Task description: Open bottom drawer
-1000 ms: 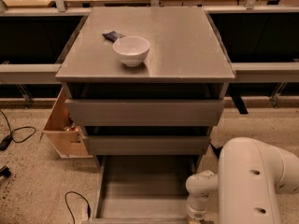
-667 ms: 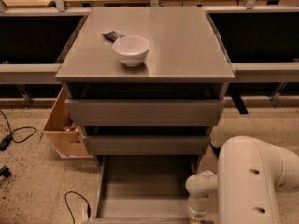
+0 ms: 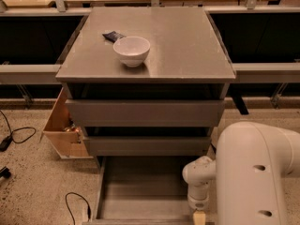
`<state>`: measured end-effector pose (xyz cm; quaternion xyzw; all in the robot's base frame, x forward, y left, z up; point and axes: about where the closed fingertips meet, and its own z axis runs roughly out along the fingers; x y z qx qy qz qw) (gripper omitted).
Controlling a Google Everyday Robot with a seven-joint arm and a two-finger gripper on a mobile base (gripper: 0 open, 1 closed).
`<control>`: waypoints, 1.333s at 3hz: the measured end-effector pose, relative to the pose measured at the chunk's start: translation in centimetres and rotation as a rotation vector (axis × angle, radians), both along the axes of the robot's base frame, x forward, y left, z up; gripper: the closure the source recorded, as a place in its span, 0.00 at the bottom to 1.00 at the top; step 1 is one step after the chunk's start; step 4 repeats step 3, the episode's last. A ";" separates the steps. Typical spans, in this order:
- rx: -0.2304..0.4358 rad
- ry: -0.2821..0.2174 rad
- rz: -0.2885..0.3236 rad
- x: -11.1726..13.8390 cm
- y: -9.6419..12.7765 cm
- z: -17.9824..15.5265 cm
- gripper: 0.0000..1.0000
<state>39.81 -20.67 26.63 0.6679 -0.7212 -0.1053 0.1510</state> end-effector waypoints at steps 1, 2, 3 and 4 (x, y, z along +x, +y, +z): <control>-0.073 -0.086 -0.022 3.0 -1.2 10.4 0.00; -0.137 -0.172 -0.070 4.6 -2.1 18.3 0.00; -0.181 -0.279 -0.171 3.3 -2.6 24.7 0.00; -0.181 -0.279 -0.171 3.3 -2.6 24.7 0.00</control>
Offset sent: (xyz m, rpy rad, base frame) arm 0.0977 -0.0335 0.3308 -0.2200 -0.3780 -0.1417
